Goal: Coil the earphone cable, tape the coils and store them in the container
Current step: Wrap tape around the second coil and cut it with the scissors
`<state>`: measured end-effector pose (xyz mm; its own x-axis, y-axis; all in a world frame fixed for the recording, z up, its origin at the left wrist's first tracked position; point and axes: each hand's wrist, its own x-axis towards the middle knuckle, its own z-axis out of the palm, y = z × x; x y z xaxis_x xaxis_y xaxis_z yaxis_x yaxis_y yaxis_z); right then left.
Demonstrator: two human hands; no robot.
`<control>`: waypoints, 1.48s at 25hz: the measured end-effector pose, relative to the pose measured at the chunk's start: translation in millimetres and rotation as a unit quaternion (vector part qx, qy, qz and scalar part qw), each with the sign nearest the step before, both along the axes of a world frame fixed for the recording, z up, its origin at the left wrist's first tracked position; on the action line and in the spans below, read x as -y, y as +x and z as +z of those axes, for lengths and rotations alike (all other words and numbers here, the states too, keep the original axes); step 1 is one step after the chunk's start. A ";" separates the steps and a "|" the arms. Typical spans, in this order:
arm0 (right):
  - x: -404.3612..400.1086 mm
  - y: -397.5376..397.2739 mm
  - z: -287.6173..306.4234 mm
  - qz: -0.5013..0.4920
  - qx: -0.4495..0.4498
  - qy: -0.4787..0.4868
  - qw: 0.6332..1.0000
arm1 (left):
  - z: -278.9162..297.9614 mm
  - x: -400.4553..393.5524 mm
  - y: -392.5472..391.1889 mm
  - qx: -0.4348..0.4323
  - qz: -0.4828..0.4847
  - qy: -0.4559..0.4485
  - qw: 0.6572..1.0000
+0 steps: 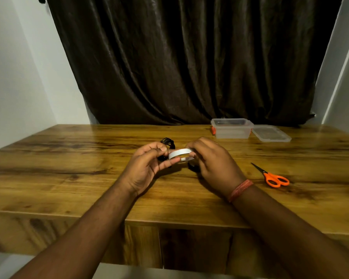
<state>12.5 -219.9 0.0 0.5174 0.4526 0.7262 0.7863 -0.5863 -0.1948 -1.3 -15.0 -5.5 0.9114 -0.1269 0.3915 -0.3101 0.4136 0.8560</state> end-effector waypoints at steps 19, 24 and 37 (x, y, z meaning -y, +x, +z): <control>8.8 10.0 -2.0 -0.033 -0.128 0.080 0.988 | -2.2 -5.4 4.4 -0.021 0.004 -0.051 0.998; 60.0 1.2 1.0 -0.161 -0.095 0.018 0.982 | -2.9 -6.5 4.4 -0.039 0.006 -0.058 0.998; 139.3 -38.5 7.6 -0.369 -0.206 -0.244 0.873 | -2.3 -5.8 3.0 -0.050 0.027 -0.024 0.998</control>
